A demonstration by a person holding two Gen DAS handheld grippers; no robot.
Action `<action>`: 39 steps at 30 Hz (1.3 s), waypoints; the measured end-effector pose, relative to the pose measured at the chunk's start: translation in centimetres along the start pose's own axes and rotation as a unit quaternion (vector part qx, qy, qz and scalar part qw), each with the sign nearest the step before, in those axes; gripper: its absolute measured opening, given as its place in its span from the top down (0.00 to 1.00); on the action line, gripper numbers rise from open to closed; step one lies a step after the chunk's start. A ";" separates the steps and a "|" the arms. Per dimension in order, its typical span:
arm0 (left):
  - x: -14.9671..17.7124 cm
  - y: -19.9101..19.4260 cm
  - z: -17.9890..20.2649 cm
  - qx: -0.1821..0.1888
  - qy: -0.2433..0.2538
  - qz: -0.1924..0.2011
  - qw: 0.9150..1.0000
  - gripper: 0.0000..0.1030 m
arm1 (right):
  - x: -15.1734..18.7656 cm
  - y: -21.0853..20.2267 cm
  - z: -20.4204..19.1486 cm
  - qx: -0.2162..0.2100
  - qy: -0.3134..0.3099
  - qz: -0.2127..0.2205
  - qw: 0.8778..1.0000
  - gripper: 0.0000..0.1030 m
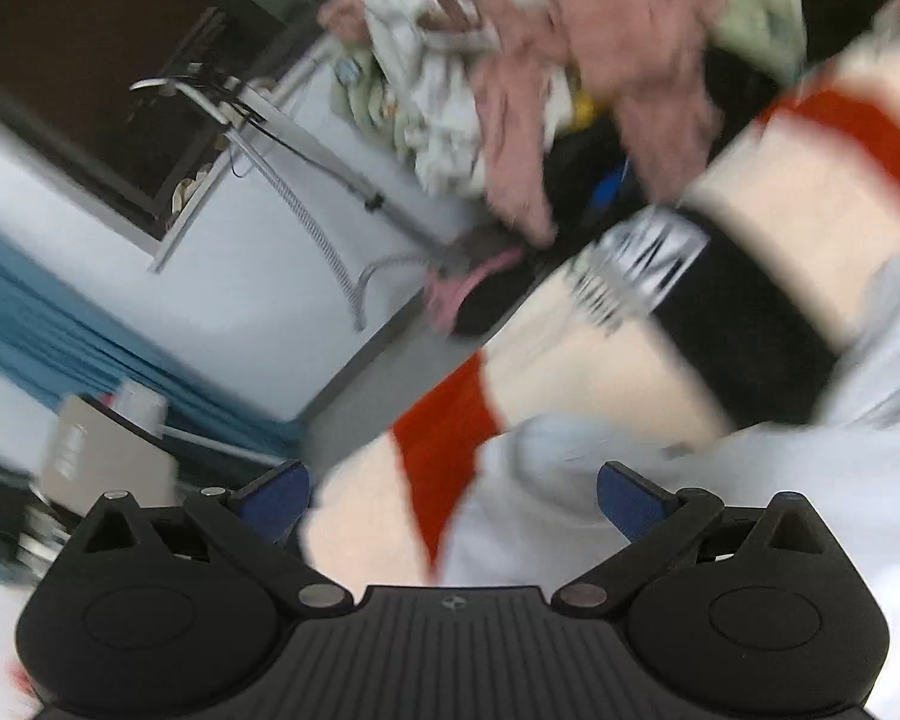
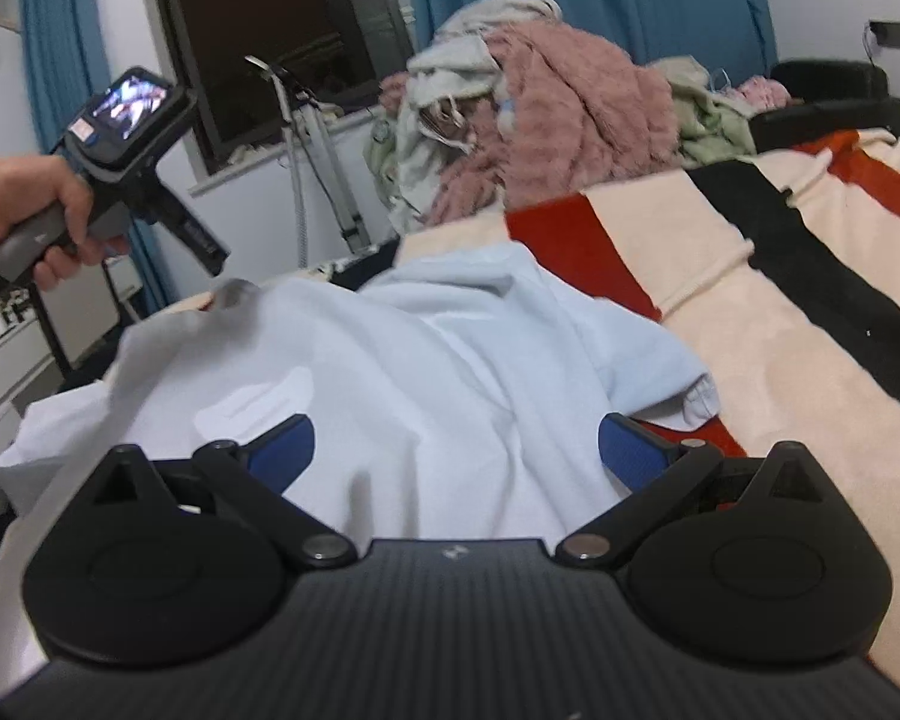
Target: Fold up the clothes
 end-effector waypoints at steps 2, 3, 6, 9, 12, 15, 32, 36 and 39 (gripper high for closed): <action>0.7 -4.8 0.7 0.014 -0.079 0.038 0.996 0.00 | -0.2 -0.4 -0.4 -0.007 -0.005 0.005 1.000 0.01; 1.4 -7.2 1.1 0.022 -0.117 0.055 0.991 0.00 | -0.4 -0.5 -0.5 -0.011 -0.006 0.009 1.000 0.01; 6.7 -14.9 2.4 0.054 -0.233 0.082 0.967 0.00 | -0.8 -0.8 -1.1 -0.028 -0.007 0.019 0.999 0.02; 13.8 -21.3 3.5 0.052 -0.302 0.078 0.949 0.00 | -0.7 -1.4 -1.7 -0.049 -0.005 0.018 0.999 0.13; 19.3 -25.2 4.9 0.052 -0.329 0.069 0.940 0.00 | -0.5 -1.8 -2.0 -0.062 0.019 0.001 0.998 0.27; 22.6 -26.8 5.4 0.039 -0.328 0.064 0.942 0.00 | -1.1 -1.3 -2.7 -0.086 0.059 -0.023 0.994 0.28; 28.6 -19.0 -1.0 0.066 -0.500 0.056 0.861 0.00 | -1.3 20.3 -12.2 -0.090 -0.147 -0.148 0.974 0.54; 26.6 -20.9 -1.7 0.085 -0.502 0.107 0.854 0.00 | 0.7 18.8 -14.7 -0.095 -0.260 -0.117 0.954 0.87; 25.5 -23.1 -2.3 0.089 -0.494 0.148 0.852 0.00 | 3.0 14.6 -17.2 -0.107 -0.413 -0.076 0.901 0.89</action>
Point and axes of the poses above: each gripper's, at about its wrist camera, not at the fingertips, and y roughly the way its jaws point, z to its right, x to its underside, the point moved 10 cm from there along y, roughly the way its jaws point, and after that the axes turned 12 degrees about z, right-handed, at the moved point
